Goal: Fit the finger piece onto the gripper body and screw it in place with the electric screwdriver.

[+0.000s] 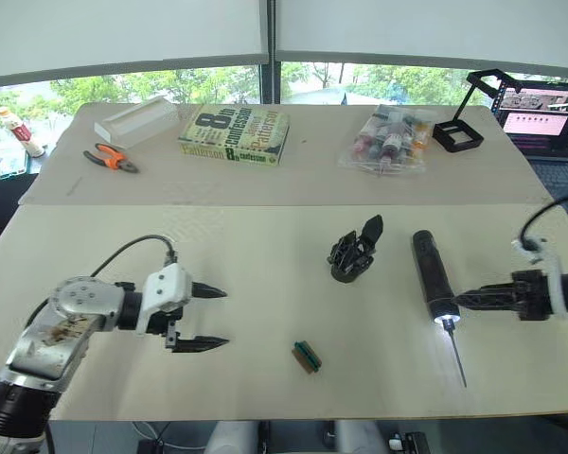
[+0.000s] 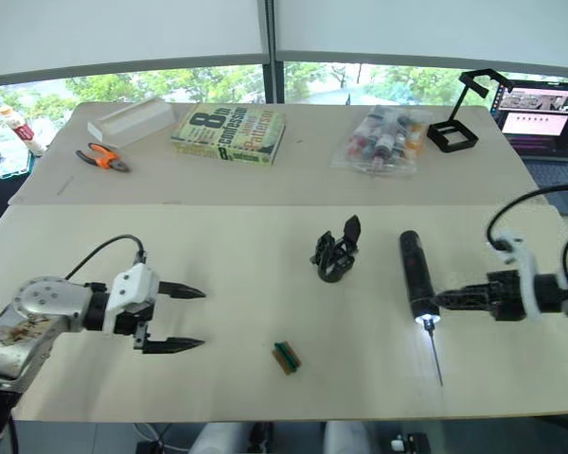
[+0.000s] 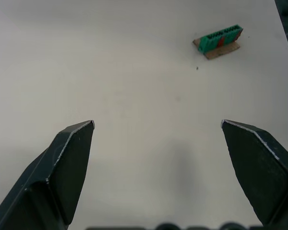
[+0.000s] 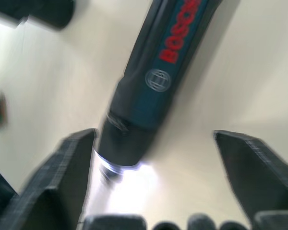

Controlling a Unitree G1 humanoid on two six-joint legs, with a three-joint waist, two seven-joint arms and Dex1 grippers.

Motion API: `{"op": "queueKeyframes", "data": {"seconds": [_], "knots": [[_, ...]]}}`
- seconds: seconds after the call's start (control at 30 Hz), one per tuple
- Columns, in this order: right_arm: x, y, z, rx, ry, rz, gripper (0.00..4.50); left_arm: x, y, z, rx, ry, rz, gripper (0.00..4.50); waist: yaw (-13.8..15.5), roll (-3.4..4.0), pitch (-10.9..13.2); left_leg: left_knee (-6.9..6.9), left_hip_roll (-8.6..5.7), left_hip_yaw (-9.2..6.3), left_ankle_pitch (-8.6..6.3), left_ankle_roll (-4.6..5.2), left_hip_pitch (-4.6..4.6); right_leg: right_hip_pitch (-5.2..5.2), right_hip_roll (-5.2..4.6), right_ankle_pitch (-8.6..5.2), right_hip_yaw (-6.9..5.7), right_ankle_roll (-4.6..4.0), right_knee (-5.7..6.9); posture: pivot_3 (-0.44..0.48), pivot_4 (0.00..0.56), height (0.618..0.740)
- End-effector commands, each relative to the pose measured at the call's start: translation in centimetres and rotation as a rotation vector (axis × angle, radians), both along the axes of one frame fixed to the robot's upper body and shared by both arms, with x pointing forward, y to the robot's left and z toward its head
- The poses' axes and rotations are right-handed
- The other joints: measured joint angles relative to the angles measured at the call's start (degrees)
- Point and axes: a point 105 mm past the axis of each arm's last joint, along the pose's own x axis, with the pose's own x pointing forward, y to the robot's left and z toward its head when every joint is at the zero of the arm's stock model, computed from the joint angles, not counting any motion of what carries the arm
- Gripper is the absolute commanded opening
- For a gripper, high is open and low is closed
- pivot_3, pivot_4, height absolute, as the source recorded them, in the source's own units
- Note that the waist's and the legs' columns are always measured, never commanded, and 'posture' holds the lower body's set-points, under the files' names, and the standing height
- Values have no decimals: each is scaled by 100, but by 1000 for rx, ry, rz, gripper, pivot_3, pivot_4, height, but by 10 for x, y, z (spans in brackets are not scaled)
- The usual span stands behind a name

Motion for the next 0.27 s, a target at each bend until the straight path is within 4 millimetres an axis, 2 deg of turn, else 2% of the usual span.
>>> {"op": "queueKeyframes", "data": {"seconds": [0.03, 0.17, 0.27], "knots": [[-9, -12, 43, -79, -235, 204, 4492, -2, 18, 25, -18, 20, 53, 4500, -14, -1, 0, 0, 0, 0, 0, 0, -1, 1, 0, 0, 1, 0, -1, 0, 150, 740], [-23, -25, 56, -102, -300, 235, 4492, -5, 35, 37, -8, 25, 100, 4500, -42, -1, 1, -2, 0, 18, 0, -1, 25, 13, 0, -1, 21, 0, 0, 0, 150, 740], [-28, -27, 54, -98, -315, 233, 4492, -6, 33, 38, -8, 10, 90, 4500, -42, -1, 1, -6, 2, 30, 1, -4, 43, 20, 2, -2, 31, -2, 6, 0, 150, 740]]}}
